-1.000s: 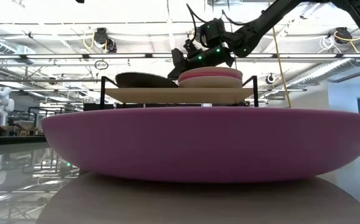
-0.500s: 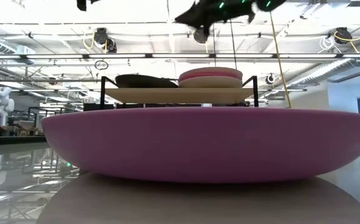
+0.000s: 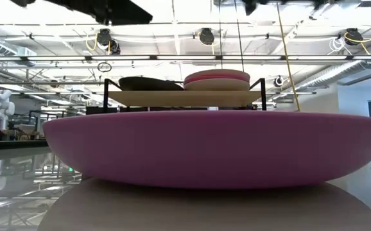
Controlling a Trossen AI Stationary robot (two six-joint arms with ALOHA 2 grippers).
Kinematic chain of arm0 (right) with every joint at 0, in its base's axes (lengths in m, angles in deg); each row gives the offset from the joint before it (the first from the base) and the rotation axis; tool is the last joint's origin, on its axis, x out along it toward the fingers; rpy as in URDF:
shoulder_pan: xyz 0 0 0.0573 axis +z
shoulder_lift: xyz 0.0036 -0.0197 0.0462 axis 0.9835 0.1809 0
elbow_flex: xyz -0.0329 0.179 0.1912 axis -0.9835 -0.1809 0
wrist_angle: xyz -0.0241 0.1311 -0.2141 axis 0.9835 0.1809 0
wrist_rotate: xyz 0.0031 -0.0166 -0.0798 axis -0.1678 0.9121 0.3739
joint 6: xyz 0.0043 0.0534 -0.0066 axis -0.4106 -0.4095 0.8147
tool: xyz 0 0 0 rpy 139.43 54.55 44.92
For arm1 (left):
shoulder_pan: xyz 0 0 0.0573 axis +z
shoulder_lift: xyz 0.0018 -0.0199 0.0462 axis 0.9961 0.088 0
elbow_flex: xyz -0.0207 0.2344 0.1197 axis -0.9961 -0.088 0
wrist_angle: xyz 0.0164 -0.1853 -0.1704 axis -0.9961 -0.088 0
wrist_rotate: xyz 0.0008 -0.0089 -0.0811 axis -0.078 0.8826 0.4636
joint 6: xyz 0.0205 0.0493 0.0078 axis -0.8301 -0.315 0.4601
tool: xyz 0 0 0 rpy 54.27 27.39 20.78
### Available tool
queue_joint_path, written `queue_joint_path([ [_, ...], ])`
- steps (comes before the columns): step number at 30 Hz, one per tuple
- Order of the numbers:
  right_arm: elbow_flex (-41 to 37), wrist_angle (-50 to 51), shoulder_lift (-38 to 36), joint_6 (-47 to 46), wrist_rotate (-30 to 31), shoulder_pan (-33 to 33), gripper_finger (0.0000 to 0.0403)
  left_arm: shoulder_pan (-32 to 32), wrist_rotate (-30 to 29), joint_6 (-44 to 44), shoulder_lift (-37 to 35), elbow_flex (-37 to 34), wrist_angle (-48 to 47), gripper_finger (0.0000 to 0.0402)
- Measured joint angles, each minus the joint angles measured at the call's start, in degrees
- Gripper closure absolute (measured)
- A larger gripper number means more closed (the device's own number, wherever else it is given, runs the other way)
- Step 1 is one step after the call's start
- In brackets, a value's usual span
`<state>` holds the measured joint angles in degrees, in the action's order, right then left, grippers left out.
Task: Place and stack plates onto a shelf
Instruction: Stack the top violet plate on top of the black plate on the shelf
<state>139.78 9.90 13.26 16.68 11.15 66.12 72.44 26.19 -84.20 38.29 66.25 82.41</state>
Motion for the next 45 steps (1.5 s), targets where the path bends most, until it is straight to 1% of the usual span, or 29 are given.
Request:
queue_joint_path([
  [2,-5.4,-3.8,-4.4,-0.7,2.5,1.4,0.0371,0.0,2.6,-0.8,2.0,0.0,-0.3,0.0243],
  [5,-12.7,-7.7,-10.7,-1.3,6.9,2.9,0.0371,0.0,8.1,-2.4,5.1,0.0,-1.2,0.0243],
  [7,-16.6,-9.9,-14.3,-1.9,8.7,3.5,0.0371,-0.4,10.7,-3.0,7.3,0.0,-2.5,0.0243],
  [11,-22.1,-13.1,-20.3,-4.5,8.7,3.5,0.0371,-1.7,14.2,-3.9,11.0,0.1,-5.8,0.0243],
  [15,-24.8,-13.1,-23.5,-6.2,8.6,3.5,0.0371,-4.0,16.6,-3.9,13.0,0.1,-8.0,0.0243],
  [18,-25.9,-13.0,-24.4,-6.5,8.7,3.5,0.0371,-5.7,18.1,-2.6,14.0,0.1,-8.0,0.0243],
  [21,-26.2,-13.0,-24.3,-6.5,8.7,3.5,0.0371,-7.2,19.4,-1.5,15.6,2.4,-12.2,0.0243],
  [23,-26.2,-13.2,-24.0,-6.5,8.7,3.5,0.0371,-8.1,19.5,-0.9,17.6,5.9,-17.4,0.0243],
  [29,-26.2,-14.7,-23.6,-6.8,8.7,3.5,0.0371,-8.8,19.2,-0.9,25.3,18.2,-37.3,0.0243],
  [31,-26.2,-14.5,-23.6,-7.0,8.7,3.5,0.0371,-8.4,19.1,-0.8,28.0,21.0,-42.3,0.0243],
  [33,-26.2,-14.3,-23.6,-7.4,8.7,3.5,0.0371,-8.0,19.1,-0.9,30.4,22.6,-45.3,0.0243],
  [39,-26.2,-12.9,-23.6,-7.4,8.6,3.5,0.0371,-6.4,18.9,-1.8,35.0,23.8,-46.3,0.0243],
  [45,-26.2,-12.4,-23.6,-7.4,8.6,3.5,0.0371,-3.7,19.4,-1.8,36.1,23.2,-46.6,0.0243],
])
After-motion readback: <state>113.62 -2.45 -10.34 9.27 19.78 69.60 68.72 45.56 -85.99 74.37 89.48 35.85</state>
